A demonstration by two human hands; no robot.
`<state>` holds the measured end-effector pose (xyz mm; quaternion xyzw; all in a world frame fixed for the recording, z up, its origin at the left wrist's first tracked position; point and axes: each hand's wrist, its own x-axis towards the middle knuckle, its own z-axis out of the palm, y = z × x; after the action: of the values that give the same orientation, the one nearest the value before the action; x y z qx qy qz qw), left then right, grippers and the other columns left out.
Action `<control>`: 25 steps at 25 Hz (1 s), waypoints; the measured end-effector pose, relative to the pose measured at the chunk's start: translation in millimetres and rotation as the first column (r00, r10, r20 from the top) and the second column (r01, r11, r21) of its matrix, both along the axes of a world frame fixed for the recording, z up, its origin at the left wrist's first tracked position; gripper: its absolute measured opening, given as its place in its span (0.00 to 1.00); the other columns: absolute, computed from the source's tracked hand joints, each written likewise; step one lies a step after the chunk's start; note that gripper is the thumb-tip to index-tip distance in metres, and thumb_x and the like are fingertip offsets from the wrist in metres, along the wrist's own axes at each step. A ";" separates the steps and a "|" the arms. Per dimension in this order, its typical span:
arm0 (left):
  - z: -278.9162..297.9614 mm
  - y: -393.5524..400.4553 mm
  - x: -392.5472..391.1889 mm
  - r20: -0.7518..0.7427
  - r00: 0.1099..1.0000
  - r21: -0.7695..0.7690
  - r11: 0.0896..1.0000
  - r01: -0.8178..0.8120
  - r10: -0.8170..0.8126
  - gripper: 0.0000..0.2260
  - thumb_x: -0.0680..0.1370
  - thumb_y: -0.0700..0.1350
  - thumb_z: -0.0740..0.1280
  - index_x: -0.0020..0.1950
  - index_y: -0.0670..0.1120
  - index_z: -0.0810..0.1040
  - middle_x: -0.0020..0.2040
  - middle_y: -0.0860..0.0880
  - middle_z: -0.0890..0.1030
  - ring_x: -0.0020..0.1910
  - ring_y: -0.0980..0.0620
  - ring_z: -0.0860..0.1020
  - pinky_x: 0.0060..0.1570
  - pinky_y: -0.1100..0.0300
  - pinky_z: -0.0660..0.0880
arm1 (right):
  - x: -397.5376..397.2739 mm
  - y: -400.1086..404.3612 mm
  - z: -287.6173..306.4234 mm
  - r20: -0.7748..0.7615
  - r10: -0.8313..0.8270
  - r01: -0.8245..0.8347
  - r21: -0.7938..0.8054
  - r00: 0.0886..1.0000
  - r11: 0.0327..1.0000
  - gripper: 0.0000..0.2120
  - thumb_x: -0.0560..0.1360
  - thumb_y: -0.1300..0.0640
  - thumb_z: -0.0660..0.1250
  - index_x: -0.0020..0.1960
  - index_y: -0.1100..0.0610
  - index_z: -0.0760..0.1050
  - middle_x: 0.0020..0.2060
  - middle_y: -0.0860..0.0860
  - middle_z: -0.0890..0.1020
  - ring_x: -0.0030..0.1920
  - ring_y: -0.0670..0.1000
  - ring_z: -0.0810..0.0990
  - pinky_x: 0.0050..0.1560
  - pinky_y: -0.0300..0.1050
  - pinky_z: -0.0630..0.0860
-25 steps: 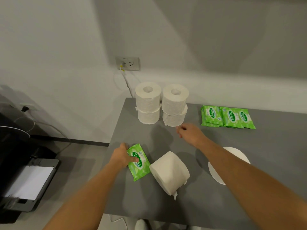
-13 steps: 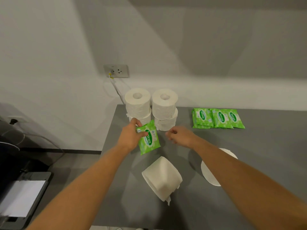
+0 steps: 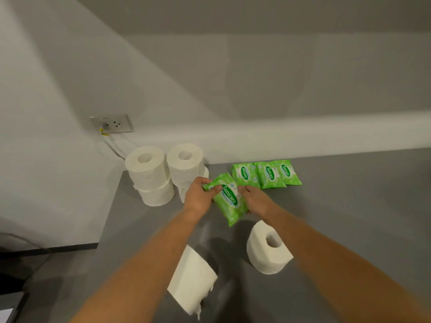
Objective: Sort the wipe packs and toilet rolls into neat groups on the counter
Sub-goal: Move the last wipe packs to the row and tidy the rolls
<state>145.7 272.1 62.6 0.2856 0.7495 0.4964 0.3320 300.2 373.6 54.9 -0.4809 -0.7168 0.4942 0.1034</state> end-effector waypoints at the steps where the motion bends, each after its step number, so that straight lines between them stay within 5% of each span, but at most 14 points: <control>1: -0.8 8.9 6.0 0.009 1.000 0.001 1.000 0.010 -0.010 0.16 0.76 0.45 0.76 0.58 0.41 0.74 0.51 0.36 0.85 0.43 0.41 0.83 0.52 0.45 0.82 | 6.3 8.9 -1.4 0.018 -0.018 0.017 0.022 1.000 1.000 0.22 0.84 0.46 0.53 0.62 0.61 0.77 0.58 0.58 0.81 0.59 0.58 0.79 0.62 0.53 0.74; 6: -3.7 42.5 24.3 0.084 0.993 -0.015 0.997 0.080 -0.078 0.14 0.79 0.47 0.72 0.59 0.43 0.73 0.50 0.38 0.84 0.43 0.44 0.83 0.57 0.41 0.81 | 33.5 57.8 -11.9 0.025 -0.113 0.111 0.073 0.993 0.991 0.22 0.84 0.46 0.52 0.64 0.61 0.75 0.59 0.57 0.79 0.54 0.54 0.76 0.54 0.44 0.67; 17: -37.5 75.2 9.4 0.019 0.999 -0.150 0.987 0.050 -0.048 0.05 0.81 0.47 0.68 0.51 0.46 0.80 0.43 0.46 0.83 0.42 0.49 0.80 0.59 0.42 0.78 | 98.9 204.7 -55.6 0.094 -0.500 0.487 0.131 0.861 0.863 0.23 0.84 0.52 0.54 0.61 0.70 0.77 0.59 0.69 0.79 0.59 0.65 0.79 0.57 0.52 0.74; 25: -49.7 83.8 4.1 -0.040 0.998 -0.190 0.981 0.044 -0.053 0.06 0.82 0.45 0.66 0.48 0.46 0.81 0.46 0.42 0.86 0.47 0.44 0.84 0.59 0.44 0.79 | 112.6 252.0 -78.4 0.245 -0.468 0.440 0.164 0.849 0.883 0.22 0.84 0.51 0.52 0.65 0.66 0.76 0.61 0.66 0.79 0.62 0.65 0.78 0.61 0.53 0.74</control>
<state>149.9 356.0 12.9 0.2821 0.7934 0.4083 0.3525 412.7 625.6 -23.5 -0.6952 -0.6141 0.3463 0.1403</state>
